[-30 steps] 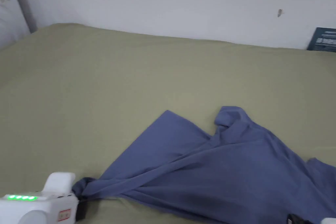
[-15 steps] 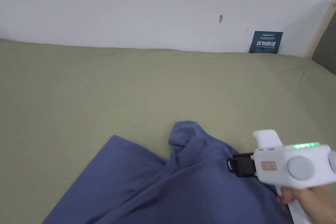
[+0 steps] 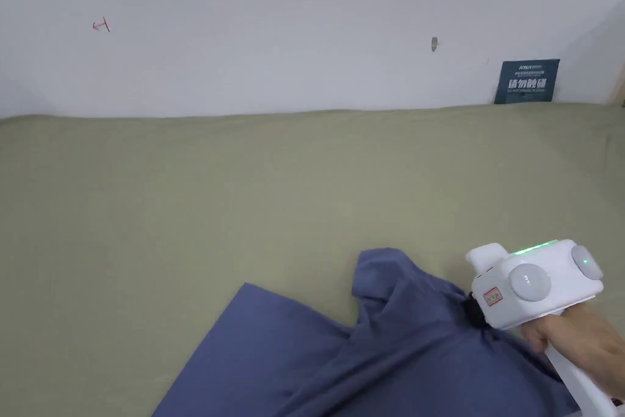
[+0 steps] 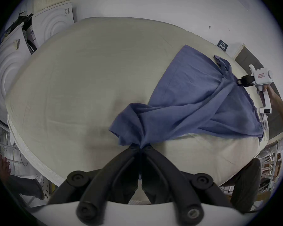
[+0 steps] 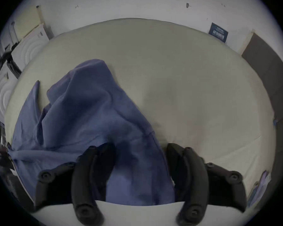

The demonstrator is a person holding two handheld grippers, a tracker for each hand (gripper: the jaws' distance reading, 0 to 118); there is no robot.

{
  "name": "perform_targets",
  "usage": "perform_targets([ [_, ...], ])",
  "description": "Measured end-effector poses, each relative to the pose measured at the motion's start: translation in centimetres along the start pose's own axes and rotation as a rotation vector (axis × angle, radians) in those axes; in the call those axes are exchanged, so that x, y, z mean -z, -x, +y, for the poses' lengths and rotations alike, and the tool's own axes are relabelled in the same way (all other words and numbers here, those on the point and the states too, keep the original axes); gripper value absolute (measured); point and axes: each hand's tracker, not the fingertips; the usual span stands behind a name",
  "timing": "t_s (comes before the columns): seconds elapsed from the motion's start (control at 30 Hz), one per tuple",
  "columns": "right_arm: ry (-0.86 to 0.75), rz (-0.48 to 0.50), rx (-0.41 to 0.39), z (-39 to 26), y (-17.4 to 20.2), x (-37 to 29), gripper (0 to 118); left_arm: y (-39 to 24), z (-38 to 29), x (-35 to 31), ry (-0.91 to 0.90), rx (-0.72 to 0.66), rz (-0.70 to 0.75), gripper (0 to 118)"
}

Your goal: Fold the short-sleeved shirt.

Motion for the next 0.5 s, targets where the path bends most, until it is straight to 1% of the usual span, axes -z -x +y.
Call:
perform_targets([
  [0.03,-0.019,-0.001,-0.015,-1.4,0.9,-1.0,2,0.0,0.2,-0.2,0.003,0.002,0.002,0],
  [0.07,-0.049,0.015,0.016,-2.2,1.3,-2.5,2,-0.1,0.3,-0.7,-0.001,0.0,0.004,0],
  [0.1,-0.098,0.028,0.003,-0.7,-1.2,-1.8,2,-0.1,0.5,-1.3,-0.007,0.0,0.001,0],
  [0.17,-0.186,0.012,0.008,-1.5,-1.9,-5.3,2,-0.6,1.1,-3.1,-0.05,0.006,-0.002,0],
  [0.2,-0.226,0.029,0.015,-1.8,-1.8,-8.7,2,-0.8,1.6,-4.3,-0.077,0.002,-0.008,0],
  [0.23,-0.268,0.024,0.015,-2.1,-1.5,-11.8,2,-0.9,2.2,-5.6,-0.113,0.004,-0.026,0],
  [0.3,-0.357,-0.017,-0.01,-2.8,-2.0,-16.5,2,-1.4,3.7,-8.3,-0.181,-0.009,-0.055,0],
  [0.4,-0.491,-0.034,0.023,-3.6,-2.2,-25.1,2,-2.7,7.0,-12.7,-0.292,0.012,-0.104,0],
  [0.43,-0.52,-0.032,0.024,-3.8,-2.5,-27.6,2,-3.3,8.3,-14.1,-0.322,0.024,-0.117,0],
  [0.5,-0.602,-0.058,0.03,-4.0,-3.3,-32.0,2,-4.5,11.2,-17.0,-0.388,0.036,-0.149,0],
])
